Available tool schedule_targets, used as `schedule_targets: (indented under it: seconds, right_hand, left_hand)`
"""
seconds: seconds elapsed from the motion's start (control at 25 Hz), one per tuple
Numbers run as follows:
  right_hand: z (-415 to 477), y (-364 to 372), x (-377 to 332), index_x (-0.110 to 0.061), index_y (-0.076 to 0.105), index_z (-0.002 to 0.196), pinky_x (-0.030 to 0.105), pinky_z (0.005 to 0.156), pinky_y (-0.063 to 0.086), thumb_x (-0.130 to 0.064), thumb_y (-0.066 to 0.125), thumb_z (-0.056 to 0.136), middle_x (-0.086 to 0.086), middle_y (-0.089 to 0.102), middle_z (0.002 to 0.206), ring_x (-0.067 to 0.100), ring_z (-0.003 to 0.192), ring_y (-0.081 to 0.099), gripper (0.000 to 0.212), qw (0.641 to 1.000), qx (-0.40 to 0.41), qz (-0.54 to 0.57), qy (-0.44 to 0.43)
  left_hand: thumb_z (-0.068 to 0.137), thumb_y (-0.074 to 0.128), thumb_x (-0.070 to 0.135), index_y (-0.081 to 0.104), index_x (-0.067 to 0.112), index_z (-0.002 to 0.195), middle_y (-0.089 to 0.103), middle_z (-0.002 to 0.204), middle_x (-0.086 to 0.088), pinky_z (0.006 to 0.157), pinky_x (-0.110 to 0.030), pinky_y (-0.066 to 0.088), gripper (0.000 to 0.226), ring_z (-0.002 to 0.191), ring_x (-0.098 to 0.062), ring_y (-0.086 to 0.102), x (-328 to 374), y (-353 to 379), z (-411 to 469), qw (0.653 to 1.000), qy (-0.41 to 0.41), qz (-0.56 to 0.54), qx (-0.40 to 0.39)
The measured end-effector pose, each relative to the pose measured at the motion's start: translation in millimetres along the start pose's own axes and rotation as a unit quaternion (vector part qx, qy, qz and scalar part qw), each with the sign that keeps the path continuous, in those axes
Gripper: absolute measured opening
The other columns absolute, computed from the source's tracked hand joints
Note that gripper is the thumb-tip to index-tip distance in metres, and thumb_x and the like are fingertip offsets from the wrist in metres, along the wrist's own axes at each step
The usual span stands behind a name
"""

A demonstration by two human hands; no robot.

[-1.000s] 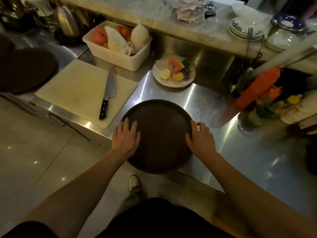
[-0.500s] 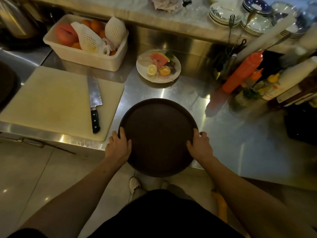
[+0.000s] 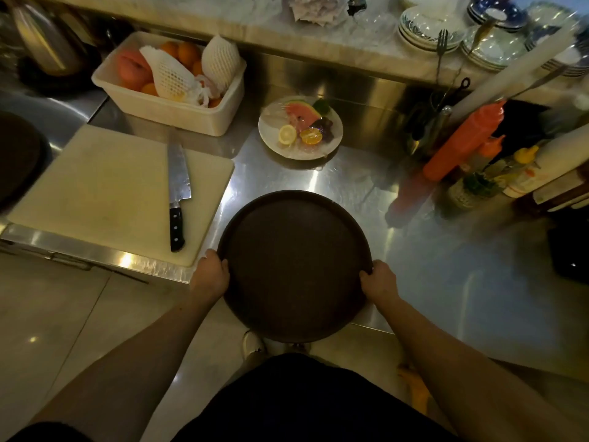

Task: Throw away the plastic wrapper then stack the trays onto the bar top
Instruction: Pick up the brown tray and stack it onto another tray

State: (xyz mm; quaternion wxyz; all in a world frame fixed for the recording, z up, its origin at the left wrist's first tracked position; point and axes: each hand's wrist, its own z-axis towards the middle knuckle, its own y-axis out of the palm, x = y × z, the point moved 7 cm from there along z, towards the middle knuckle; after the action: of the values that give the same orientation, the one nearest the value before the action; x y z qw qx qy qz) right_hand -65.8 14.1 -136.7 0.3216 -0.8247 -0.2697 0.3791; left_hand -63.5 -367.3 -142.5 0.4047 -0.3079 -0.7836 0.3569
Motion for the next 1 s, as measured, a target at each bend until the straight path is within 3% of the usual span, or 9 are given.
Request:
schedule_targets:
  seconds: [0.2,0.32,0.52,0.68,1.0]
  right_hand:
    - [16,-10,-2,0.003,0.054,0.116,0.043,0.086,0.049,-0.002,0.049,0.091,0.022,0.060,0.110,0.035,0.100,0.059,0.026,0.999,0.004,0.028,-0.043]
    - [20,-15,-16,0.002,0.056,0.109,0.042,0.082,0.050,-0.002,0.047,0.090,0.016,0.058,0.099,0.032,0.094,0.059,0.021,0.996,0.009,0.045,-0.072]
    - [22,-24,-54,-0.003,0.058,0.114,0.049,0.089,0.052,-0.003,0.046,0.088,0.017,0.062,0.109,0.032,0.099,0.061,0.028,0.988,0.041,0.085,-0.123]
    - [13,-25,-104,-0.006,0.059,0.115,0.043,0.093,0.051,-0.005,0.044,0.092,0.014,0.061,0.112,0.029,0.101,0.061,0.027,0.979,0.082,0.099,-0.160]
    - [-48,49,-248,-0.004,0.062,0.104,0.038,0.084,0.049,-0.008,0.044,0.093,0.017,0.061,0.105,0.028,0.097,0.061,0.022,0.959,0.072,0.087,-0.258]
  left_hand:
    - [0.100,0.042,0.014,0.053,-0.003,0.110,0.062,0.103,-0.023,0.074,-0.038,0.043,0.022,0.097,-0.036,0.062,0,-6,-14,0.996,-0.051,-0.040,0.055]
    - [0.100,0.041,0.014,0.052,-0.003,0.112,0.060,0.106,-0.023,0.074,-0.038,0.042,0.024,0.097,-0.037,0.060,0,-17,-24,0.989,-0.071,-0.085,0.096]
    - [0.101,0.041,0.018,0.052,0.001,0.115,0.057,0.107,-0.015,0.072,-0.033,0.040,0.025,0.087,-0.018,0.052,-3,-46,-48,0.968,-0.079,-0.153,0.181]
    - [0.100,0.045,0.021,0.054,0.002,0.114,0.053,0.096,-0.006,0.069,-0.029,0.036,0.025,0.083,-0.015,0.050,-10,-86,-66,0.943,-0.079,-0.175,0.272]
    - [0.098,0.051,0.023,0.053,0.006,0.119,0.057,0.098,-0.003,0.072,-0.030,0.041,0.027,0.088,-0.015,0.053,-129,-174,-88,0.882,-0.165,-0.278,0.343]
